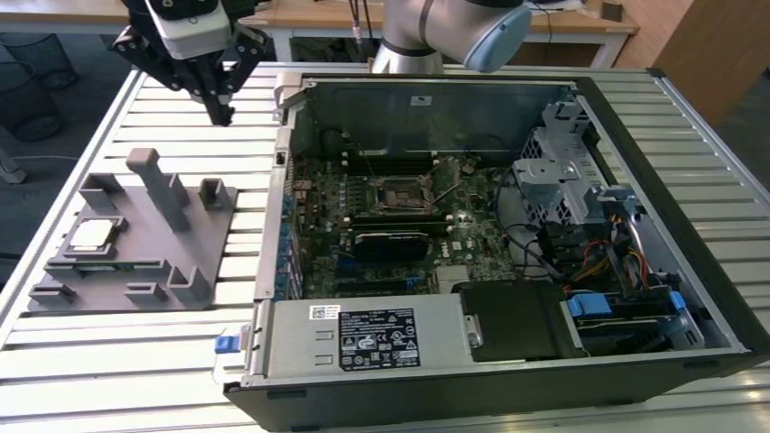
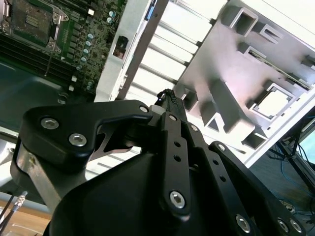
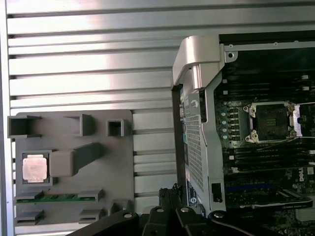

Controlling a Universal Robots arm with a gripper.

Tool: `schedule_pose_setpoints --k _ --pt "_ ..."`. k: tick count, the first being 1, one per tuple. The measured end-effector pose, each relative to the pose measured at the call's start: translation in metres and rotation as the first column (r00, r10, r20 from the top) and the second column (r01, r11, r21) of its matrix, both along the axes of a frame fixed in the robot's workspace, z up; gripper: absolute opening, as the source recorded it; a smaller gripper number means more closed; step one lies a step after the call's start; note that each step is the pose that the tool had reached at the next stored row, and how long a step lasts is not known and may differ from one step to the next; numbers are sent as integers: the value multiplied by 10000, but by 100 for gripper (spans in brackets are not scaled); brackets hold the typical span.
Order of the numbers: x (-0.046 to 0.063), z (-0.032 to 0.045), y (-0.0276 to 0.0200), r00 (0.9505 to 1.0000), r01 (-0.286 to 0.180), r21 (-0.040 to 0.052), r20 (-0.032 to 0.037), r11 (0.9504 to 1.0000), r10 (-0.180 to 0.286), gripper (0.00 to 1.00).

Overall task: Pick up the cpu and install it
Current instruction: 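Reach for the cpu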

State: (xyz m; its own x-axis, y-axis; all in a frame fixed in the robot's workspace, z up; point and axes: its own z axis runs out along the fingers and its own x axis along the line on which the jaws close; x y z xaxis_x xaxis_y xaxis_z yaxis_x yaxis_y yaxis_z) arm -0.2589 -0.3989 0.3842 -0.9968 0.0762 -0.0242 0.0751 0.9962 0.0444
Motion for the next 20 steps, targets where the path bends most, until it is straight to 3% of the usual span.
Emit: schedule_pose_setpoints --k 20 --pt "-245 -20 0 10000 0 0 -2 10000 0 11"
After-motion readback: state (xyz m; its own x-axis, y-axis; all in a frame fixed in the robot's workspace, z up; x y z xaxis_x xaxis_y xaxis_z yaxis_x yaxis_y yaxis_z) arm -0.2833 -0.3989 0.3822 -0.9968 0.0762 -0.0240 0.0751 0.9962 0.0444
